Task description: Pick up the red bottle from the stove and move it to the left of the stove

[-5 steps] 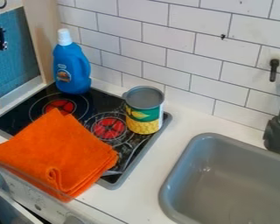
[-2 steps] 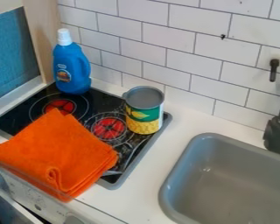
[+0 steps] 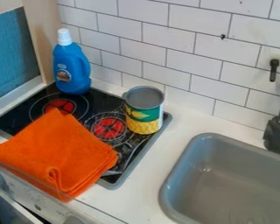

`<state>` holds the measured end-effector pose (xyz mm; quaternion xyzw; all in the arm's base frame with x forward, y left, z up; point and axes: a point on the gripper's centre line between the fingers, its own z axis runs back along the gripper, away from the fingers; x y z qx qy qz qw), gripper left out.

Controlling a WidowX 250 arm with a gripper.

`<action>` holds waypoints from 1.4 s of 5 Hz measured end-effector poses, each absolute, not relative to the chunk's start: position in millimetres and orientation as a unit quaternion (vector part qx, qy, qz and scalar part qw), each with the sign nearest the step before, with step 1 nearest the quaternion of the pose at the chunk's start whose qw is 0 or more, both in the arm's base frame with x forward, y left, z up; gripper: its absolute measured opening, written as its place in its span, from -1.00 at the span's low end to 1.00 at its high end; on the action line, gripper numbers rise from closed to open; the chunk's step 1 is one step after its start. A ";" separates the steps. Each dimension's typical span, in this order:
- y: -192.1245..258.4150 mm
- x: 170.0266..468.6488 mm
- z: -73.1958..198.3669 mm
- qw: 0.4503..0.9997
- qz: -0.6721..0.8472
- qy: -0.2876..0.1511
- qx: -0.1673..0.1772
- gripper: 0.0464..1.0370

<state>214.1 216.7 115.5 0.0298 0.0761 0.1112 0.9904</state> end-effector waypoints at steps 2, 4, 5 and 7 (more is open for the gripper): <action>206.8 210.3 103.2 0.992 0.104 0.069 0.015 -0.38; 205.6 211.6 101.6 0.990 0.126 0.060 0.016 0.35; 200.9 213.4 103.7 0.988 0.142 0.055 0.000 0.89; 199.2 219.0 153.8 0.989 0.148 -0.004 0.030 0.93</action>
